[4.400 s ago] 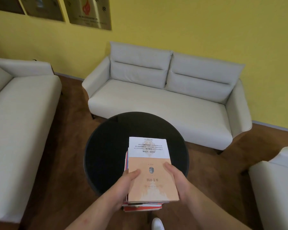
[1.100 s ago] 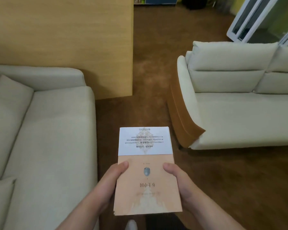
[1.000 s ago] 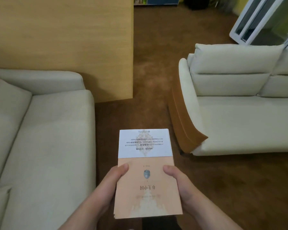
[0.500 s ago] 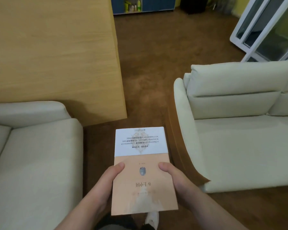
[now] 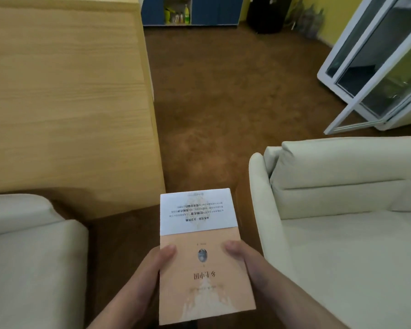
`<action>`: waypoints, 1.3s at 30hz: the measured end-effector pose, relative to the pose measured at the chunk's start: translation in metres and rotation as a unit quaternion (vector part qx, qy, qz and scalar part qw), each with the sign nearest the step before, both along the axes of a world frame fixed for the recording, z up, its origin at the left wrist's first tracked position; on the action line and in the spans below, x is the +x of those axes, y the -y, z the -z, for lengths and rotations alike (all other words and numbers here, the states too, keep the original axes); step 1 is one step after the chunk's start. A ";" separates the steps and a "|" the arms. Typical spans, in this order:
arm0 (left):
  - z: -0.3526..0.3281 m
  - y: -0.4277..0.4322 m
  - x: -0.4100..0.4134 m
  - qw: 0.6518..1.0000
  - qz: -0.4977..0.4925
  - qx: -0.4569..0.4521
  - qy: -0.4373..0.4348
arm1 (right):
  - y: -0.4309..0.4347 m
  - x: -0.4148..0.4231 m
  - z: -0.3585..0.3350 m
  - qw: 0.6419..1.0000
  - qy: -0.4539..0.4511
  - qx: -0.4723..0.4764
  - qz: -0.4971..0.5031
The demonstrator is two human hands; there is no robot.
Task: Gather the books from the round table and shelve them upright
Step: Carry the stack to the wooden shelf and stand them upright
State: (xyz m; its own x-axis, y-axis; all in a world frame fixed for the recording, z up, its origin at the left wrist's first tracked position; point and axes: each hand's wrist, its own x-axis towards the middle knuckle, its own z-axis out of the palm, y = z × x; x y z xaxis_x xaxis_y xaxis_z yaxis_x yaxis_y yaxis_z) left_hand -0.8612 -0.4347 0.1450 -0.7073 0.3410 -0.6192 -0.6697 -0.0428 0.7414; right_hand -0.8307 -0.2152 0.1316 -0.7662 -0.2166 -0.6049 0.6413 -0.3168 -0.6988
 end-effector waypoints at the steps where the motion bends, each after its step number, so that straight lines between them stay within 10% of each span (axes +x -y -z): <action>1: 0.000 -0.003 -0.021 1.000 0.001 0.008 0.000 | -0.004 -0.021 -0.001 1.000 0.003 0.005 0.000; 39: 0.047 -0.266 -0.725 0.989 -0.034 0.087 0.115 | -0.258 -0.707 0.046 0.995 0.020 0.080 0.056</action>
State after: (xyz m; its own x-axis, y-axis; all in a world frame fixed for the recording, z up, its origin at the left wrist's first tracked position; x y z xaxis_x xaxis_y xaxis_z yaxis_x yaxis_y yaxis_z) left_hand -1.5867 -0.1689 0.0984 -0.5794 0.4134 -0.7024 -0.8110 -0.2069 0.5472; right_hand -1.5376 0.0424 0.0860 -0.7550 -0.0303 -0.6550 0.6364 -0.2743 -0.7209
